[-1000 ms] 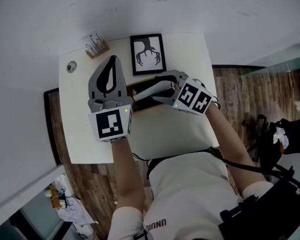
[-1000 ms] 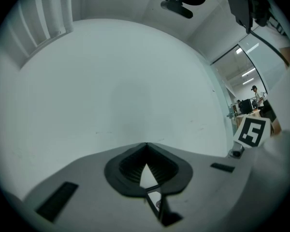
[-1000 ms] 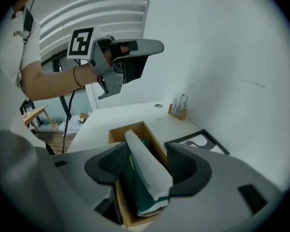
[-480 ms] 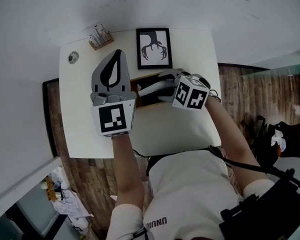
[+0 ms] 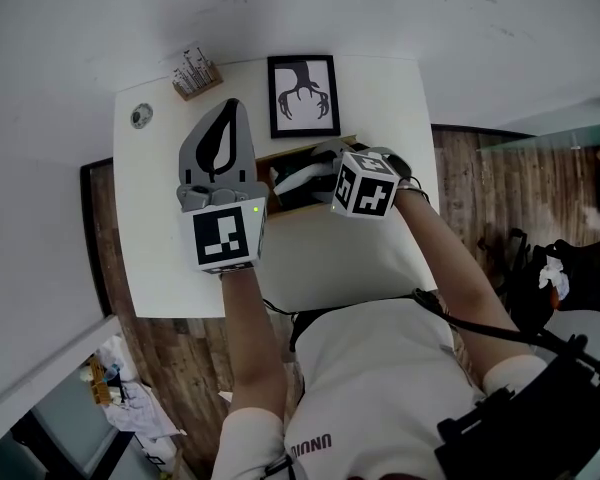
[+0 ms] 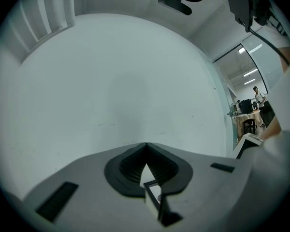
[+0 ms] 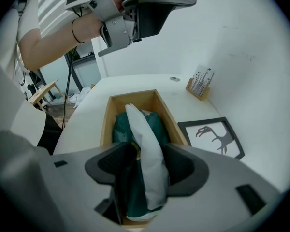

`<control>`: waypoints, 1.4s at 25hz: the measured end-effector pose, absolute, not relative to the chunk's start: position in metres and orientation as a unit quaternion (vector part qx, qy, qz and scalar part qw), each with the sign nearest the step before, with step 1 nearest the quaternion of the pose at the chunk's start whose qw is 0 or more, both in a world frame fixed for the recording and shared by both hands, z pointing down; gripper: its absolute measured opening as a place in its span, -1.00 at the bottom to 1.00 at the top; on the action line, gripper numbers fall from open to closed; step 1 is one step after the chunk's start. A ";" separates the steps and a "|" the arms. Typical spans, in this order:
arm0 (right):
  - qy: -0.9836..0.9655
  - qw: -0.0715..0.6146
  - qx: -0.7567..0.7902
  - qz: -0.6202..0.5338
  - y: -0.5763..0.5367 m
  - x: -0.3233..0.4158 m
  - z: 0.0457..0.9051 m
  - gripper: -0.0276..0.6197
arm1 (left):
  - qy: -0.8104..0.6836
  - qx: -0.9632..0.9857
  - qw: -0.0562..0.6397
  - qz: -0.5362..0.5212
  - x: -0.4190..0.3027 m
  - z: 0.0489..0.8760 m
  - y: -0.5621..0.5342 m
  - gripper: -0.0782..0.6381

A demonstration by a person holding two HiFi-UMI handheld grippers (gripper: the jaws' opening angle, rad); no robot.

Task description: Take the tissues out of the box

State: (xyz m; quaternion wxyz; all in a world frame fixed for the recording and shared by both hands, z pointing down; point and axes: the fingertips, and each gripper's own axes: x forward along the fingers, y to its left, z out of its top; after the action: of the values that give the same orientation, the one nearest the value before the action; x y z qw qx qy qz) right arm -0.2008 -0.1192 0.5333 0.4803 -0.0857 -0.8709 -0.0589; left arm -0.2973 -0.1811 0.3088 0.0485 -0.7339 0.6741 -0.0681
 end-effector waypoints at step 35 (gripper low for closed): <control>-0.918 0.390 -0.051 -0.048 -0.120 -0.199 0.460 -0.64 | 0.694 -0.715 0.057 -0.061 -0.304 0.296 -0.168 -0.75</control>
State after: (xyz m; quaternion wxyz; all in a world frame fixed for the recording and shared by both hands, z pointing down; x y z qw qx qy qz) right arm -0.1991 -0.1199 0.4599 0.3898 -0.0513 -0.9182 -0.0480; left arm -0.3036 -0.1677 0.2960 0.0572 -0.7147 0.6945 -0.0610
